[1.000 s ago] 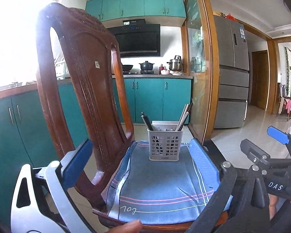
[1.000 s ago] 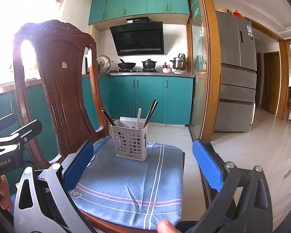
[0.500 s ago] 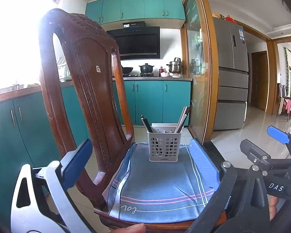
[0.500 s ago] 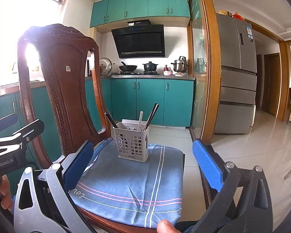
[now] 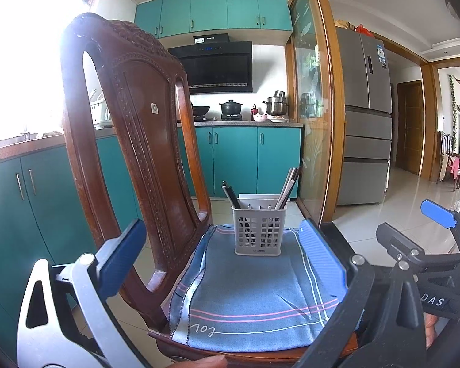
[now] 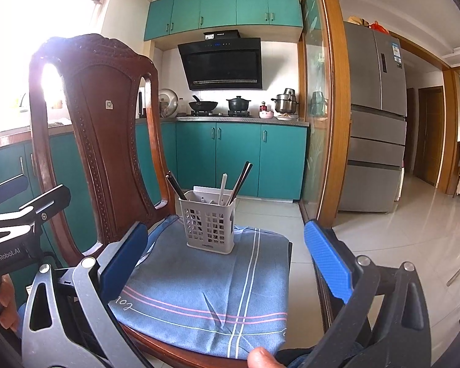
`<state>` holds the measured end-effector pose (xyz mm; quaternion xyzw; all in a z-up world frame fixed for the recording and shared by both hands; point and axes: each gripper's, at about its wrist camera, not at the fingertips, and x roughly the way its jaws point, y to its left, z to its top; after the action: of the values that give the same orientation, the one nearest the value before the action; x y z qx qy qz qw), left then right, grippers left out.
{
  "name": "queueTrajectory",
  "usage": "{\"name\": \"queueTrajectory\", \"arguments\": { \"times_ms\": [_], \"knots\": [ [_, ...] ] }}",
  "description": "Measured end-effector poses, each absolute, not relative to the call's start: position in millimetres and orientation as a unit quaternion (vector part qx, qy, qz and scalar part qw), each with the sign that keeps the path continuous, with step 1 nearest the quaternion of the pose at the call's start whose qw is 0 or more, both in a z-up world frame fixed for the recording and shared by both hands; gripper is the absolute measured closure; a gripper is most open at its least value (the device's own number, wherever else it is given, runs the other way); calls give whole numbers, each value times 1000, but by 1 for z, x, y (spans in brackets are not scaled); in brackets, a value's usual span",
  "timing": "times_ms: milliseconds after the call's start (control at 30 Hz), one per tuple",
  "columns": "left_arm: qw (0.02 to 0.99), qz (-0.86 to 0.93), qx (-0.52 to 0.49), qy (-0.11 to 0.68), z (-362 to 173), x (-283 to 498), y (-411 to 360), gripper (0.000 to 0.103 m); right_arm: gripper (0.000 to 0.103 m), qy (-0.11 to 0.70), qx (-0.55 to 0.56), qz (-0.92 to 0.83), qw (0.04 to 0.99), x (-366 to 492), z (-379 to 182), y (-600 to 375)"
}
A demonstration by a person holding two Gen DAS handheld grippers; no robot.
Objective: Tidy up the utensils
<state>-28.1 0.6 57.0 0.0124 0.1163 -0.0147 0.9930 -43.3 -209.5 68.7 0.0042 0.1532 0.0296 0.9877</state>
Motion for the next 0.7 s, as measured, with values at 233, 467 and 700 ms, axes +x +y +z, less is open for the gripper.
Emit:
{"name": "queueTrajectory", "arguments": {
  "times_ms": [233,467,700],
  "knots": [
    [993,-17,13,118,56,-29,-1,4,3,154,5,29,988,-43,70,-210],
    [993,-19,10,117,56,-27,1,4,3,156,5,30,987,-42,68,-211],
    [992,-25,9,120,54,-24,0,4,3,161,5,31,987,-40,65,-213]
  ]
}}
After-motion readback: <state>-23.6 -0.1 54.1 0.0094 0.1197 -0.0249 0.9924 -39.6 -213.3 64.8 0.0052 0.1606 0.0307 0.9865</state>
